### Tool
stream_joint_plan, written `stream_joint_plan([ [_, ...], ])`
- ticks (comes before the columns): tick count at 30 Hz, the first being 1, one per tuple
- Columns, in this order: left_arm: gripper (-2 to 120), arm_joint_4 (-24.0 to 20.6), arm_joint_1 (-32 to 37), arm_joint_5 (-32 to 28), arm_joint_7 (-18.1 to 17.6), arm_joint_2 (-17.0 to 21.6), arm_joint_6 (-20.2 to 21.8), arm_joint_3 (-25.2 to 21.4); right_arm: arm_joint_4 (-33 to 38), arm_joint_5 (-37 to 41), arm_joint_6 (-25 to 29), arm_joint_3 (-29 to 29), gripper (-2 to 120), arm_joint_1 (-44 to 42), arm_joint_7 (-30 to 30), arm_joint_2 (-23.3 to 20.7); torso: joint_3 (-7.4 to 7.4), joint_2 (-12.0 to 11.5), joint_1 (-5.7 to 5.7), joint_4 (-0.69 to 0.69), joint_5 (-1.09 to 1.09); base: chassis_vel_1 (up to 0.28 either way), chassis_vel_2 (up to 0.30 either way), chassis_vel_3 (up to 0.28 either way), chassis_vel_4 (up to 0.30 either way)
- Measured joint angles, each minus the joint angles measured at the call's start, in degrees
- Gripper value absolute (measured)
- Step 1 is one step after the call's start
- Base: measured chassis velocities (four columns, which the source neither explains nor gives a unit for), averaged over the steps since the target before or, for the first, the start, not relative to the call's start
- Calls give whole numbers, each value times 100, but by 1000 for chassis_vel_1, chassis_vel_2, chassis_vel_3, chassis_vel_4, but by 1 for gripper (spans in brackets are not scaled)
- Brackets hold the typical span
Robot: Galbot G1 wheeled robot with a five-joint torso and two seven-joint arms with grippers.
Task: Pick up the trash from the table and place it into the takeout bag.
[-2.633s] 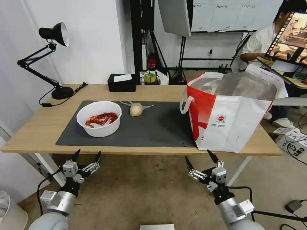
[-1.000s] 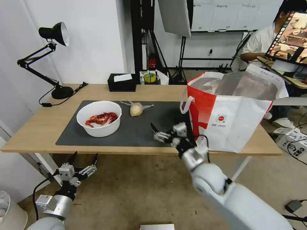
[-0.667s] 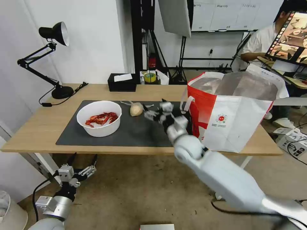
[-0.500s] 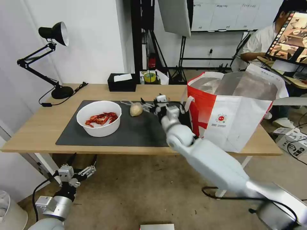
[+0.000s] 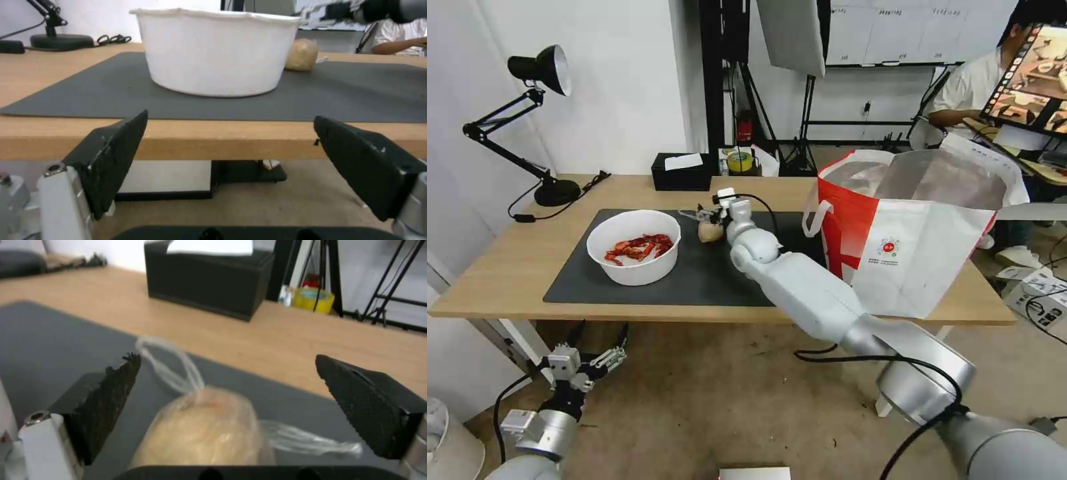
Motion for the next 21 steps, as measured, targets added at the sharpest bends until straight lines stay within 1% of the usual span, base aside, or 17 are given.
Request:
stream_joint_plan([
  [2, 100, 13, -2, 0, 9, 9, -13, -10, -263, -73, -60, -1, 100, 51, -95, 103, 0, 0, 0, 0, 0, 0, 0, 0, 0],
  [6, 100, 23, -1, -6, 14, 37, -23, -43, -488, -87, -198, -61, 100, 168, -258, 166, 0, 0, 0, -1, 0, 0, 0, 0, 0],
  [7, 100, 23, -1, -6, 14, 37, -23, -43, -488, -87, -198, -61, 100, 168, -258, 166, 0, 0, 0, -1, 0, 0, 0, 0, 0],
  [10, 100, 20, 5, -27, 16, 38, -34, -88, -529, -79, -416, -133, 100, 220, -413, 157, 0, 0, -1, -1, 1, 0, 0, 0, 0],
  [18, 100, 9, 41, -118, 18, 5, -39, -126, -449, -54, -576, -174, 100, 178, -436, 110, 0, 0, -1, -1, 1, 0, 0, 0, 0],
  [21, 100, -6, 50, -121, 27, 4, -40, -135, -361, -52, -734, -186, 100, 112, -428, 71, 0, 0, -1, -1, 1, 0, 0, 0, 0],
])
